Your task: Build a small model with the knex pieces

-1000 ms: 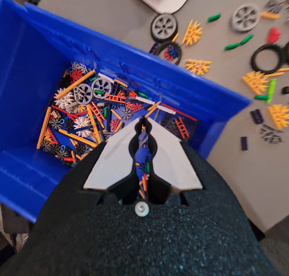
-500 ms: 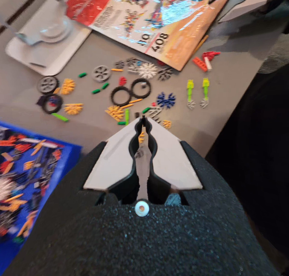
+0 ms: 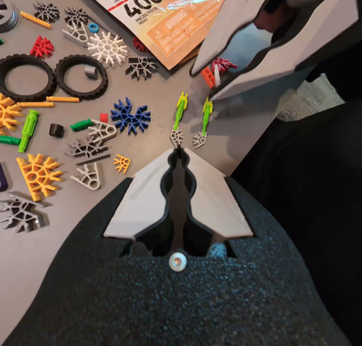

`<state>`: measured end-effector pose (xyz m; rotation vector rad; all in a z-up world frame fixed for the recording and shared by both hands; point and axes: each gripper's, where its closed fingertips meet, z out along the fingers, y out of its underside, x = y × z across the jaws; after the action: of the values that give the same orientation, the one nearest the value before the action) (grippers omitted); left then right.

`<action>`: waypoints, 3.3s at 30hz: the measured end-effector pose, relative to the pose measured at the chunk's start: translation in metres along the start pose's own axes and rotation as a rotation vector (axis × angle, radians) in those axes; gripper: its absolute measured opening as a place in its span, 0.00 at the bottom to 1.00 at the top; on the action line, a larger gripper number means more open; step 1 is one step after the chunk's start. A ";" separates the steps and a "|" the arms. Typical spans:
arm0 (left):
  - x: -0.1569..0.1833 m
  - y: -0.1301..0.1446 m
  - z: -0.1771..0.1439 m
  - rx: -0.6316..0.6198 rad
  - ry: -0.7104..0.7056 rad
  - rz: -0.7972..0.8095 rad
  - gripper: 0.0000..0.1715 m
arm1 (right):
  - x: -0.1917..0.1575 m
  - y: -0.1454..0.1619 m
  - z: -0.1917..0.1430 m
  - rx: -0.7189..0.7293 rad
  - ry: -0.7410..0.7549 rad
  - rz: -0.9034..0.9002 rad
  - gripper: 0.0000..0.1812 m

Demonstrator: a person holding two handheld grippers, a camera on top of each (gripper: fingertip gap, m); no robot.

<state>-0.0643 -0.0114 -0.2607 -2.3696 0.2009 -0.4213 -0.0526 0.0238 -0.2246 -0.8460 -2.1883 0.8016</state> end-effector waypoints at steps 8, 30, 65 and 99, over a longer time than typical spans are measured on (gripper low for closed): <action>0.001 -0.003 0.005 0.025 -0.040 -0.062 0.00 | -0.013 0.001 0.021 -0.031 -0.116 -0.073 0.00; -0.005 -0.002 0.007 0.051 -0.113 -0.085 0.03 | -0.020 -0.001 0.042 -0.045 -0.189 -0.070 0.00; -0.009 0.001 0.005 0.056 -0.257 0.036 0.00 | -0.006 -0.001 0.039 -0.058 -0.188 0.011 0.00; -0.010 0.001 0.006 0.037 -0.269 0.093 0.00 | -0.019 0.008 0.050 -0.396 -0.404 -0.015 0.00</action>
<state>-0.0719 -0.0060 -0.2683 -2.3409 0.1757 -0.0592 -0.0761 0.0000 -0.2670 -0.9131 -2.7683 0.5737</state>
